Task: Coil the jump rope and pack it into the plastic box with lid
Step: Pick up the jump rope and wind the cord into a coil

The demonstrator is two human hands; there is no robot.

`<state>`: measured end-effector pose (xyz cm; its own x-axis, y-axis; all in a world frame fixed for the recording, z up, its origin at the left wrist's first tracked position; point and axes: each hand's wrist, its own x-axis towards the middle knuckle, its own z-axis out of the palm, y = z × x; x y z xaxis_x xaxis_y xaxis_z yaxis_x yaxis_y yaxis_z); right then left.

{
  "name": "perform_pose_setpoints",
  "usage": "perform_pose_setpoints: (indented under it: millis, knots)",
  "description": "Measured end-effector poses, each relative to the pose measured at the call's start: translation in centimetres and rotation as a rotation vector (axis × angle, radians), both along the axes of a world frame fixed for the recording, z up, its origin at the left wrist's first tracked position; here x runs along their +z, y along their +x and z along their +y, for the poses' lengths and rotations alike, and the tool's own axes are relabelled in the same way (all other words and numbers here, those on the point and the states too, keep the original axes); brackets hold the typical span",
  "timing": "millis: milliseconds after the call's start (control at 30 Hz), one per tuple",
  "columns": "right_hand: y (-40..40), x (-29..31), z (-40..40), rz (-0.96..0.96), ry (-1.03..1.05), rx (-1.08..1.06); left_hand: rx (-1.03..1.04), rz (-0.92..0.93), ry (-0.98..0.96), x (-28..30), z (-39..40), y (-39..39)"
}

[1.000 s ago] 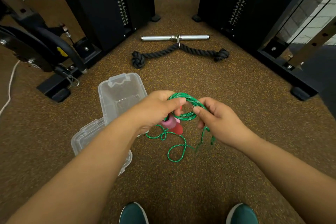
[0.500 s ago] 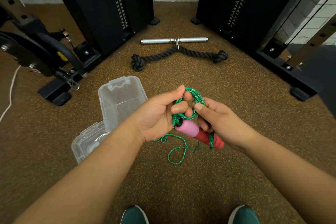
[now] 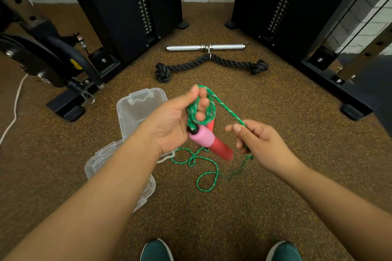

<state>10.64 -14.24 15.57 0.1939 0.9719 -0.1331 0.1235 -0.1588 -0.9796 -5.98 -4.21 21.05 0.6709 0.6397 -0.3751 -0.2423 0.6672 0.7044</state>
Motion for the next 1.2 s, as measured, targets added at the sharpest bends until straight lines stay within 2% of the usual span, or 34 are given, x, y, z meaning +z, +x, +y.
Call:
perform_pose_setpoints:
  millis: [133,267,367,467,600,700,800,900,967,1100,1200]
  knots:
    - [0.5,-0.5,-0.3,-0.12,0.039,-0.022,0.104,0.0,-0.008,-0.2,1.1,-0.6]
    - [1.1,0.4,0.0,-0.043,-0.032,0.076,0.129,0.017,0.014,-0.4,1.4,-1.0]
    - [1.4,0.1,0.0,-0.094,-0.12,0.141,0.181,0.001,0.022,-0.6,1.8,-1.4]
    - [1.4,-0.5,-0.1,-0.202,-0.191,0.172,0.222,-0.004,0.04,-0.6,2.2,-1.8]
    - [1.5,-1.2,-0.1,-0.501,-0.17,0.237,0.256,0.002,0.048,-0.5,2.6,-2.2]
    - [1.4,-1.2,0.0,-0.581,-0.147,0.119,0.245,0.008,0.062,-0.3,2.4,-2.2]
    - [1.6,-1.7,-0.1,-0.517,-0.192,-0.038,0.198,0.025,0.073,-0.2,1.8,-1.9]
    - [1.6,-1.9,-0.2,-0.517,-0.271,0.01,0.09,0.06,0.092,-0.2,0.7,-0.8]
    - [1.1,-1.3,-0.1,-0.406,-0.195,0.093,-0.001,0.106,0.139,-0.4,-0.4,0.0]
    - [-0.1,0.4,0.3,-0.119,0.087,0.188,-0.146,0.135,0.196,-0.8,-1.9,1.1]
    - [0.3,0.9,0.4,-0.091,0.119,0.11,-0.132,0.112,0.157,-0.5,-1.8,1.1]
